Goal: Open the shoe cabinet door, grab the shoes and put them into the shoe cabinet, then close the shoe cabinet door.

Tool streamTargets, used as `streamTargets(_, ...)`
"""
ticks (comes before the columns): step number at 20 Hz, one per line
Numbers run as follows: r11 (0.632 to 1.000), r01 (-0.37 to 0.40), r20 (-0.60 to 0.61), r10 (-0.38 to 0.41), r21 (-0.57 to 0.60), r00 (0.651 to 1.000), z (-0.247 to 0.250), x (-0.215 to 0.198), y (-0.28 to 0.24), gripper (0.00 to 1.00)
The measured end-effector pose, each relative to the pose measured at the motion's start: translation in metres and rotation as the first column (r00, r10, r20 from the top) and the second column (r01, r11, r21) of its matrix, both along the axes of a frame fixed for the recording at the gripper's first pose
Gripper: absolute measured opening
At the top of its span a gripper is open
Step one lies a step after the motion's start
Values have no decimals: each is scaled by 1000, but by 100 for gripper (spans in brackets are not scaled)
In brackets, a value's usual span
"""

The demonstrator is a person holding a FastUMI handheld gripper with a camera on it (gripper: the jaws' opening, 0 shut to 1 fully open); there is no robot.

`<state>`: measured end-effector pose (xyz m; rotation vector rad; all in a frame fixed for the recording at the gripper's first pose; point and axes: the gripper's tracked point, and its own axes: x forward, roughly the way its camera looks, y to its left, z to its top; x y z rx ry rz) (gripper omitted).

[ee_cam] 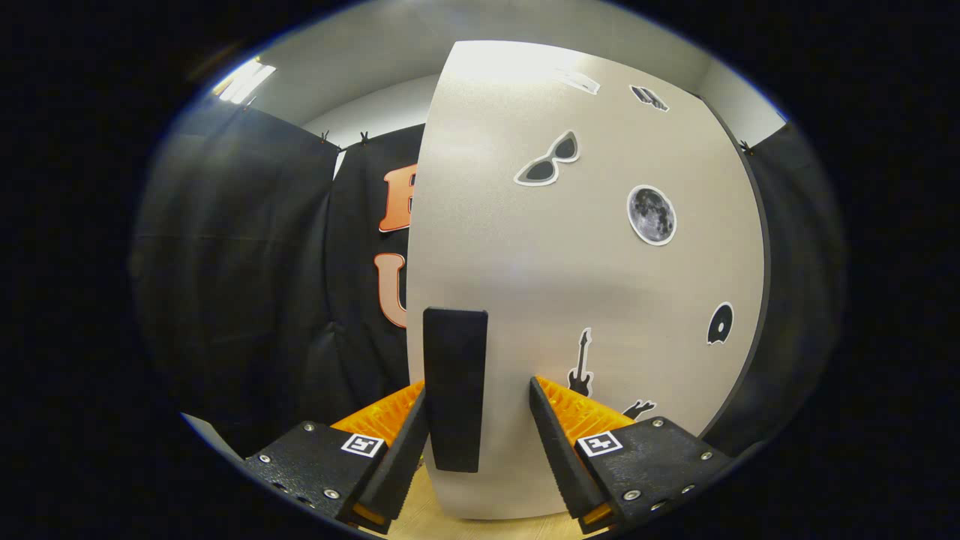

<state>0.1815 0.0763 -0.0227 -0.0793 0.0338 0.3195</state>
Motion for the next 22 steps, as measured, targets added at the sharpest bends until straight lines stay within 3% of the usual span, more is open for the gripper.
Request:
streamTargets(9,999,38,-6,-38,25,999,10,-8,-6,82)
streamTargets(22,992,128,-3,-128,12,992,23,-102,-47,82)
